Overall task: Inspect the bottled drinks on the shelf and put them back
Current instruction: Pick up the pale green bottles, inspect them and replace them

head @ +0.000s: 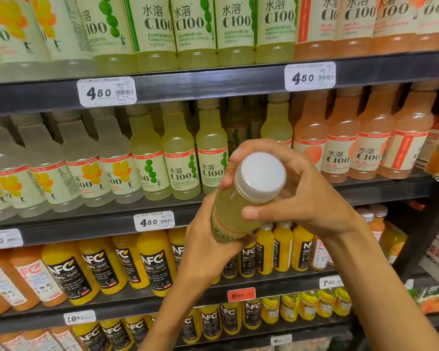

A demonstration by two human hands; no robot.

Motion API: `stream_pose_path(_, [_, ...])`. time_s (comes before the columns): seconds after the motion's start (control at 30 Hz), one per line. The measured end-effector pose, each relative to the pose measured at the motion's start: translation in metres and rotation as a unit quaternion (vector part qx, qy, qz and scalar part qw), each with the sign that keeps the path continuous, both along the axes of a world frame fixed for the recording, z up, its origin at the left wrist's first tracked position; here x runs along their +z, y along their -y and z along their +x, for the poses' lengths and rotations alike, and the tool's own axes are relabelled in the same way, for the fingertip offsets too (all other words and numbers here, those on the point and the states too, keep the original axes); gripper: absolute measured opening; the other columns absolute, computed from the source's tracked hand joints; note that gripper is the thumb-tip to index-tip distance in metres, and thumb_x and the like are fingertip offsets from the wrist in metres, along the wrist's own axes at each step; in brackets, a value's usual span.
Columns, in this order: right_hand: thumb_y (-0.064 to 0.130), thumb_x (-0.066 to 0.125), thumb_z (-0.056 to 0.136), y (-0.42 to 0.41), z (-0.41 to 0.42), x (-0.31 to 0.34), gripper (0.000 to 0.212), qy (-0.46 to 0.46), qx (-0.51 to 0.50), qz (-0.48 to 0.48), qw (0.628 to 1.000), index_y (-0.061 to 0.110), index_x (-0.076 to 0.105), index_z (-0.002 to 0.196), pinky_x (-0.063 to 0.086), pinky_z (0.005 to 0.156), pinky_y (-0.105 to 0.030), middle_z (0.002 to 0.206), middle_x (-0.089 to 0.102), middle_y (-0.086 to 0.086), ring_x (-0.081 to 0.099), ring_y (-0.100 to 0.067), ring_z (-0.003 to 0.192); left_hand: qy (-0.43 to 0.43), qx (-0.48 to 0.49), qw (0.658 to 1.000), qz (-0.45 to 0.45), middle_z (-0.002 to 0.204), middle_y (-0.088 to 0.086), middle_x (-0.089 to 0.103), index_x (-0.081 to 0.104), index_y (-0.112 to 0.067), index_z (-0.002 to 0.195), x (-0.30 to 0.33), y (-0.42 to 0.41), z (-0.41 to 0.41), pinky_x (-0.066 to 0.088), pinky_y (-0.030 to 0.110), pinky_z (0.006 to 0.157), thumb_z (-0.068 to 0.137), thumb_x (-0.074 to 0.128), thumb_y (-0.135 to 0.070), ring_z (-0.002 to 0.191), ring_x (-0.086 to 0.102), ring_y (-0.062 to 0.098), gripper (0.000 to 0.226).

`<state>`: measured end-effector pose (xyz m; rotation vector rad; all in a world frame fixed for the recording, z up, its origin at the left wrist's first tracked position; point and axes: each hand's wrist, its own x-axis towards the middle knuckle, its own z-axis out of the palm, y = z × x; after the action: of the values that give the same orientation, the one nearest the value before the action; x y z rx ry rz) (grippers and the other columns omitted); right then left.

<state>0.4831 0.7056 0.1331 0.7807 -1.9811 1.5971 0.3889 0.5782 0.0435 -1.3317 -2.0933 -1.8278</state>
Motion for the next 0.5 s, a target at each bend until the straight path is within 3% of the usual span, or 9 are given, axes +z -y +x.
stream_pose_path(0.17, [0.003, 0.067, 0.074, -0.003, -0.01, 0.01, 0.05, -0.001, 0.004, -0.068, 0.998, 0.015, 0.051, 0.119, 0.051, 0.081, -0.033, 0.096, 0.065, -0.002, 0.064, -0.021, 0.092, 0.013, -0.1, 0.995, -0.027, 0.105, -0.025, 0.066, 0.054, -0.054, 0.109, 0.007, 0.014, 0.007, 0.047, 0.004, 0.072, 0.058, 0.084, -0.04, 0.098, 0.062, -0.006, 0.061])
stream_pose_path(0.27, [0.01, 0.065, 0.078, -0.005, -0.018, 0.017, 0.051, 0.022, -0.011, -0.099, 0.995, 0.017, 0.047, 0.125, 0.054, 0.077, -0.034, 0.094, 0.068, -0.004, 0.068, -0.024, 0.087, 0.06, -0.159, 0.984, -0.057, 0.1, -0.015, 0.071, 0.061, -0.047, 0.103, 0.007, 0.02, 0.013, 0.052, 0.012, 0.072, 0.057, 0.082, -0.046, 0.094, 0.067, 0.004, 0.051])
stream_pose_path(0.33, [0.011, 0.066, 0.081, -0.004, -0.025, 0.019, 0.041, 0.057, -0.019, -0.149, 0.987, 0.017, 0.05, 0.119, 0.055, 0.067, -0.034, 0.084, 0.068, -0.003, 0.067, -0.021, 0.074, 0.096, -0.187, 0.976, -0.049, 0.102, -0.01, 0.073, 0.063, -0.045, 0.102, 0.006, 0.018, 0.017, 0.054, 0.019, 0.074, 0.059, 0.078, -0.045, 0.095, 0.069, 0.01, 0.046])
stream_pose_path(0.5, [0.01, 0.064, 0.087, -0.002, -0.032, 0.024, 0.026, 0.045, -0.101, -0.154, 0.982, 0.016, 0.052, 0.109, 0.054, 0.061, -0.033, 0.074, 0.063, -0.002, 0.063, -0.018, 0.067, 0.155, -0.184, 0.97, 0.027, 0.115, -0.01, 0.069, 0.054, -0.031, 0.122, 0.004, 0.014, 0.019, 0.051, 0.015, 0.082, 0.077, 0.064, -0.042, 0.107, 0.064, 0.007, 0.048])
